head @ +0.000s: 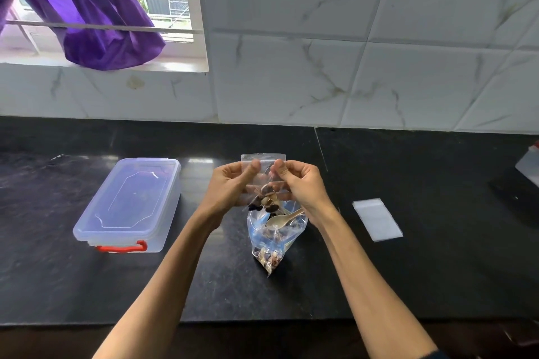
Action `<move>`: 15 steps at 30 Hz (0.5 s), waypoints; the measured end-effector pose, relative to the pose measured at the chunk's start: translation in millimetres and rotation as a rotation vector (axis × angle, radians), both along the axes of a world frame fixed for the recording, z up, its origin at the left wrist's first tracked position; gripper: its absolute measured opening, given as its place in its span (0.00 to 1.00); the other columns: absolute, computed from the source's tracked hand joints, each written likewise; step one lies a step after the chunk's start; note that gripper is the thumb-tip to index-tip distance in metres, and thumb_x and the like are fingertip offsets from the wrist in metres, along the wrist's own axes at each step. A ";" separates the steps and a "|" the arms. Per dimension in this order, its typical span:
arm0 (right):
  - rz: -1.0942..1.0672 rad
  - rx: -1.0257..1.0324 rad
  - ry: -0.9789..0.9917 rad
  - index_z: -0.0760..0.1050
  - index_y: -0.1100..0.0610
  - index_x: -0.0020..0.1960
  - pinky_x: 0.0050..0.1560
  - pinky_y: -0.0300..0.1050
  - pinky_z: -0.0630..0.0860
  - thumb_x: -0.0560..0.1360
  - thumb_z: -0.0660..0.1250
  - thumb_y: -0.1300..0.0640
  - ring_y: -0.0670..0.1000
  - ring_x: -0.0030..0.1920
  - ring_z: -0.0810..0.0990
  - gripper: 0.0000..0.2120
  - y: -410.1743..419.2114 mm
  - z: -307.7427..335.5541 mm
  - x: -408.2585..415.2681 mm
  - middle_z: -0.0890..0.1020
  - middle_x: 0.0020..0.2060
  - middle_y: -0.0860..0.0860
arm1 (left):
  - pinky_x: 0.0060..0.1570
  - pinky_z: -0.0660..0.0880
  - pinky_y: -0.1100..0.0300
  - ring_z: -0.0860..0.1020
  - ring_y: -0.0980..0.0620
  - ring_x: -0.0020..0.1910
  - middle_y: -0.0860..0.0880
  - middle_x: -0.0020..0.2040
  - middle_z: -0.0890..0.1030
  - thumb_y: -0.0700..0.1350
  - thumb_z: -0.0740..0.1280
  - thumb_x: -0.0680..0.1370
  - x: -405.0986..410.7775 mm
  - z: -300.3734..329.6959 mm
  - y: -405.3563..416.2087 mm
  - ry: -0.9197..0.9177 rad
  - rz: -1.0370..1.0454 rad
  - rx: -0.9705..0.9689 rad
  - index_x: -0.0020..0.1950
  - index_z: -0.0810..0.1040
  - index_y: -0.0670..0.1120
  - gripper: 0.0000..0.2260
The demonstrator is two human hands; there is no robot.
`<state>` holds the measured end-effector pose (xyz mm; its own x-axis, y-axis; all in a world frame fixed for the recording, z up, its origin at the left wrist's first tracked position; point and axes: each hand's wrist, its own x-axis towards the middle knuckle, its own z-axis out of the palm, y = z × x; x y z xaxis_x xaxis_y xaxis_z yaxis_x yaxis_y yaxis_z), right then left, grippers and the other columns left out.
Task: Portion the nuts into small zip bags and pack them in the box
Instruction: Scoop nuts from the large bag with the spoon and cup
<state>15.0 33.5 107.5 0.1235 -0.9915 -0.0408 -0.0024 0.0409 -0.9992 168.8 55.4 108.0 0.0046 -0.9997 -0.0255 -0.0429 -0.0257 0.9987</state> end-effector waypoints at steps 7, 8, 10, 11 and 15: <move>0.121 0.104 -0.033 0.79 0.64 0.52 0.41 0.44 0.82 0.75 0.68 0.54 0.50 0.41 0.84 0.14 -9.0 -8.6 -1.0 0.84 0.41 0.55 | 0.35 0.81 0.58 0.83 0.51 0.33 0.45 0.36 0.85 0.40 0.70 0.74 16.7 -14.3 6.3 0.098 0.054 0.037 0.46 0.82 0.41 0.04; 0.152 0.123 -0.028 0.79 0.65 0.53 0.41 0.43 0.82 0.75 0.69 0.55 0.51 0.41 0.84 0.14 -9.3 -11.0 -1.4 0.85 0.43 0.56 | 0.35 0.81 0.57 0.83 0.51 0.33 0.45 0.36 0.85 0.40 0.70 0.74 18.0 -15.5 5.7 0.103 0.089 0.028 0.46 0.82 0.41 0.04; 0.157 0.130 -0.002 0.80 0.65 0.52 0.40 0.41 0.82 0.73 0.70 0.58 0.50 0.40 0.84 0.11 -10.0 -16.2 0.0 0.85 0.44 0.58 | 0.36 0.82 0.56 0.83 0.50 0.34 0.45 0.36 0.85 0.41 0.71 0.73 22.1 -17.7 4.0 0.095 0.144 0.021 0.45 0.83 0.41 0.04; 0.144 0.130 -0.003 0.80 0.64 0.50 0.38 0.40 0.82 0.73 0.71 0.60 0.49 0.38 0.84 0.09 -10.8 -18.4 2.1 0.85 0.42 0.57 | 0.37 0.82 0.56 0.83 0.50 0.34 0.45 0.36 0.85 0.42 0.71 0.73 24.4 -18.9 3.3 0.086 0.163 0.022 0.45 0.83 0.42 0.04; 0.101 0.117 -0.007 0.81 0.61 0.45 0.34 0.38 0.80 0.72 0.72 0.62 0.46 0.34 0.83 0.03 -17.8 -26.5 14.6 0.85 0.36 0.53 | 0.35 0.81 0.59 0.83 0.53 0.33 0.47 0.34 0.84 0.42 0.70 0.75 35.3 -27.3 -2.4 0.033 0.234 0.038 0.45 0.83 0.42 0.04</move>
